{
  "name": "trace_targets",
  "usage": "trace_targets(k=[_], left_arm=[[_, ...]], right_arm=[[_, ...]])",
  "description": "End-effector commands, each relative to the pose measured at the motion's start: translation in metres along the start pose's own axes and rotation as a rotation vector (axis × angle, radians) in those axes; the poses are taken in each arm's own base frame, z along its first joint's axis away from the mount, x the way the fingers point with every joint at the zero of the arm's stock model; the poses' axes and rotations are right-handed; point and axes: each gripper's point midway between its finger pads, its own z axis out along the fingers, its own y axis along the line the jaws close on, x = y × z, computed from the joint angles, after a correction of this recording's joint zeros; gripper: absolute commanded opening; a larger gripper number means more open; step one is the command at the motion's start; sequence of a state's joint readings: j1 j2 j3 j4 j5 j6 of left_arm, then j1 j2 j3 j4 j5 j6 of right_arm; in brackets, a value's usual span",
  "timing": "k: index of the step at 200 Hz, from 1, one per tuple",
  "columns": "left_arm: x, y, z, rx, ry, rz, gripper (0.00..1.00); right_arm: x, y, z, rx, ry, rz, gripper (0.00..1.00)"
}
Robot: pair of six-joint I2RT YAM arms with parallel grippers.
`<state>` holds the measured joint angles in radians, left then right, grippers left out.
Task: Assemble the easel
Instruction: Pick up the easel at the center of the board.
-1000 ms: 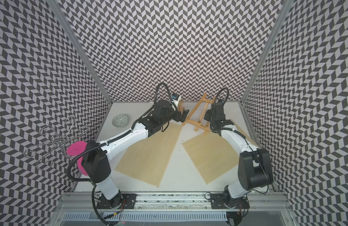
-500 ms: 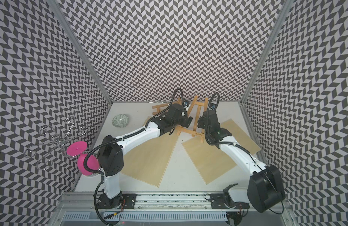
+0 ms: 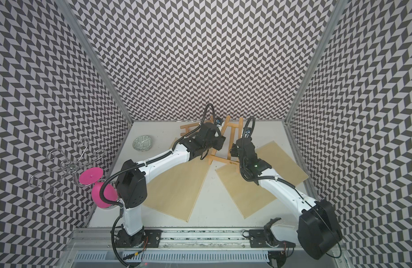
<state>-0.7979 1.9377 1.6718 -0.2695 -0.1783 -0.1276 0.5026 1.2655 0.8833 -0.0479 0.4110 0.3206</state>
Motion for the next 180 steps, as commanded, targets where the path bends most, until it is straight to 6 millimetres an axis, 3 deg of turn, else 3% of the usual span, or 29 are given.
trace_targets(k=[1, 79, 125, 180], left_arm=[[-0.007, -0.004, -0.003, 0.033, -0.021, -0.040, 0.49], [-0.007, 0.005, -0.009, 0.091, -0.042, -0.080, 0.22], [-0.017, 0.018, -0.021, 0.064, -0.098, -0.059, 0.00], [-0.032, 0.047, -0.051, 0.084, -0.223, -0.035, 0.00]], right_arm=[[-0.050, 0.014, -0.017, -0.064, -0.185, 0.072, 0.05], [-0.049, 0.018, -0.023, -0.108, -0.208, 0.069, 0.07], [-0.055, 0.027, -0.033, -0.178, -0.214, 0.084, 0.42], [-0.067, 0.044, -0.076, -0.380, -0.216, 0.154, 0.64]])
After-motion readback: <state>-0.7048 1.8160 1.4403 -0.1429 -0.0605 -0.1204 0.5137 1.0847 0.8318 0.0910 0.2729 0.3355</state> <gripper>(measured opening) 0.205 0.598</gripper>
